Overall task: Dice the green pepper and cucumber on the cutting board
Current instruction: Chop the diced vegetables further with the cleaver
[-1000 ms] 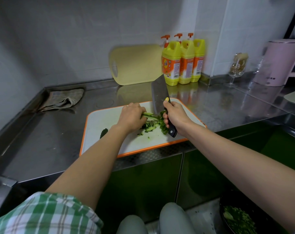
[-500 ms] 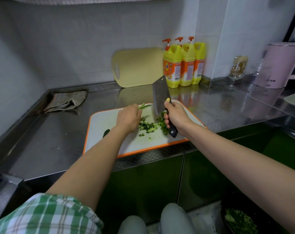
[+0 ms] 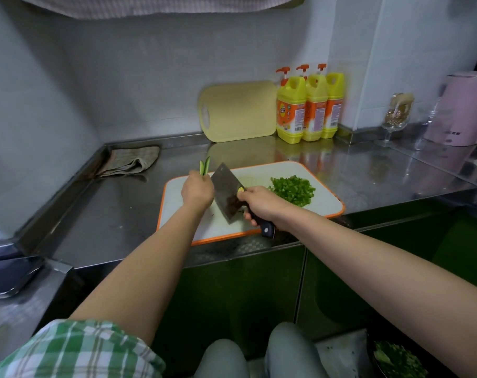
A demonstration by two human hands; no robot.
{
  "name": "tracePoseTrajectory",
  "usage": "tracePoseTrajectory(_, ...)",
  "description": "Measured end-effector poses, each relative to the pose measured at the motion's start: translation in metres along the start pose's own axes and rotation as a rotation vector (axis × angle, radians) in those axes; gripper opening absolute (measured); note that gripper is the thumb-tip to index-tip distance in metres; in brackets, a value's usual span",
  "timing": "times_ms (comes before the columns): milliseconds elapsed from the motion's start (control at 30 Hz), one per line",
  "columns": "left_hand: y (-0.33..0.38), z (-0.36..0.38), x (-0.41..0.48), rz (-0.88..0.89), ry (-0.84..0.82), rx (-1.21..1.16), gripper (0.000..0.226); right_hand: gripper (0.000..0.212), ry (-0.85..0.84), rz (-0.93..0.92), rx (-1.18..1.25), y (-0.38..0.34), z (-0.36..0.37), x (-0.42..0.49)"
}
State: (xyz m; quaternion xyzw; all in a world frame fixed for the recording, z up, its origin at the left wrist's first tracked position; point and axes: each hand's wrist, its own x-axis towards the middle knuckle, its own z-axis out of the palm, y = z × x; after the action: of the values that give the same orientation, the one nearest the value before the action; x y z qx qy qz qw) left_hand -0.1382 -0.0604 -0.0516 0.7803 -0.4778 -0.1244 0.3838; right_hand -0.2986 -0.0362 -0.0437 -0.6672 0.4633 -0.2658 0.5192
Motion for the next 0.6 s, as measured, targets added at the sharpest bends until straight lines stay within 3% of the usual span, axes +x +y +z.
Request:
tracePoseTrajectory(233,-0.008,0.001,-0.007,0.001,-0.07,0.027,0.03,0.024,0.094,0.042,-0.197,0.006,-0.011,-0.002)
tracePoseTrajectory(600,-0.001,0.013,-0.02,0.086,-0.124,0.105,0.031,0.025,0.213,0.073,-0.191,0.011,-0.033,-0.001)
